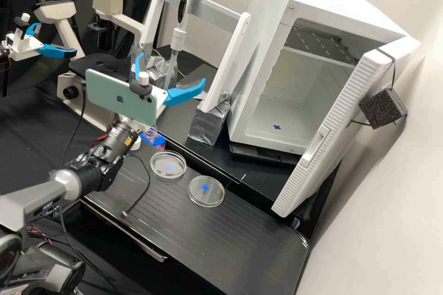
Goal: Use the pipette
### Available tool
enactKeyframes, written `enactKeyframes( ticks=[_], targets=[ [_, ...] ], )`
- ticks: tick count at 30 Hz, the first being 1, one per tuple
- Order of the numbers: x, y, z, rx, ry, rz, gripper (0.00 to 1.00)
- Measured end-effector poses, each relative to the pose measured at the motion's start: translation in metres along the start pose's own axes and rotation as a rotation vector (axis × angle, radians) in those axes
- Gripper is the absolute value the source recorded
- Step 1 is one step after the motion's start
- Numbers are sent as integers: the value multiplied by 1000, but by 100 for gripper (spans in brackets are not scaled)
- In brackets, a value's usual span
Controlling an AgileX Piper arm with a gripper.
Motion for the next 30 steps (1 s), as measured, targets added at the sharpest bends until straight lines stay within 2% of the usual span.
enactKeyframes(
  ticks=[2,6,7,11,12,19,23,30],
  targets=[
    [7,2,-13,-14,20,-10,100],
    [28,2,-34,-12,29,-40,100],
    [37,-2,-40,-30,25,-61,100],
    [66,-10,-56,-55,-5,-104,100],
    [73,-15,-56,-72,-21,-129,100],
    [121,-35,-61,-135,-118,-222,100],
    [144,-42,-52,-150,-174,-261,100],
    [169,-46,-39,-151,-249,-283,100]
  ],
)
